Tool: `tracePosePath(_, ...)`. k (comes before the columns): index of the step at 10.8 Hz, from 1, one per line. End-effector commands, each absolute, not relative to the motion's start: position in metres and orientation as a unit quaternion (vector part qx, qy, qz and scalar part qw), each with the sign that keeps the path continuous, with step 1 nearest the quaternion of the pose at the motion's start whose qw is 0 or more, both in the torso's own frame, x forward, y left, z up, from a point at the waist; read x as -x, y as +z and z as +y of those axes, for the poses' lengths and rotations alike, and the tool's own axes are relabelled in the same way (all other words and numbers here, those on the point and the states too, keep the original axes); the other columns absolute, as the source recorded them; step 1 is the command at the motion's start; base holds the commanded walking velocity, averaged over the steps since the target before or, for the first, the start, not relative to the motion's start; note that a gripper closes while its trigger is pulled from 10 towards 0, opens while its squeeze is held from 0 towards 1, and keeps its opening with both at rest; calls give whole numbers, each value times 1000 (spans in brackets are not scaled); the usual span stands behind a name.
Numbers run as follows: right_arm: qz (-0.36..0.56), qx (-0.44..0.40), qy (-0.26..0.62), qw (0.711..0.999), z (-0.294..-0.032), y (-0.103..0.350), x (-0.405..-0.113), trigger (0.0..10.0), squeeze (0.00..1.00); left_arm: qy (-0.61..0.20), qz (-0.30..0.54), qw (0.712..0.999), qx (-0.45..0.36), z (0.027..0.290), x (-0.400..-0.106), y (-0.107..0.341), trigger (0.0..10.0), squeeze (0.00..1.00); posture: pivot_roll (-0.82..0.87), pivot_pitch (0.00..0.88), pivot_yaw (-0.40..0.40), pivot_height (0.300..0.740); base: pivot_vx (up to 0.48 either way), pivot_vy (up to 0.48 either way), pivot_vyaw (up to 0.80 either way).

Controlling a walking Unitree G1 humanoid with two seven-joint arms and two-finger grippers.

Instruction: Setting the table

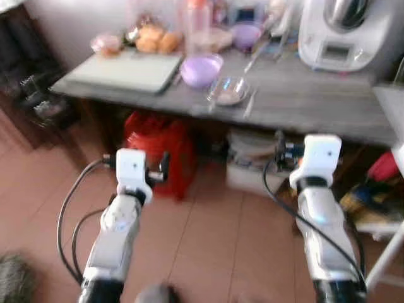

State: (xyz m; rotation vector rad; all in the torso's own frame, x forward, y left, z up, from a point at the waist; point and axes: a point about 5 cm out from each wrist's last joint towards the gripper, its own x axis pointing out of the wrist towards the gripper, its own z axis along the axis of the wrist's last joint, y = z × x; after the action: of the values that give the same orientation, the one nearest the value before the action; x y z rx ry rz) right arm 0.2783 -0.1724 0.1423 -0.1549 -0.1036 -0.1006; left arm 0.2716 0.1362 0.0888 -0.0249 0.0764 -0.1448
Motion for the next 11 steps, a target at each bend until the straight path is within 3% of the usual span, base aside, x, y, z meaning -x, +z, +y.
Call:
tracePosePath(1,-62,77,-53,994,-175,145,-276,10000,0,-78,12,997,8,136,-274,99,10000,0,-42,0,45,740,0,0,0)
tracePosePath(3,-48,74,-73,993,-181,136,-266,10000,0,-38,4,999,-1,149,-267,101,10000,0,-35,0,49,740,0,0,0)
tracePosePath(5,-31,-11,-24,999,-172,128,-258,10000,0,-33,7,999,5,155,-263,100,10000,0,-28,0,52,740,0,0,0)
tracePosePath(10,-48,15,-49,998,-176,135,-267,10000,0,-35,-4,999,1,163,-266,111,10000,0,-14,0,63,740,0,-417,0)
tracePosePath(11,-39,16,-49,998,-178,133,-265,10000,0,-39,3,999,4,160,-264,108,10000,0,-21,0,62,740,0,-420,-800)
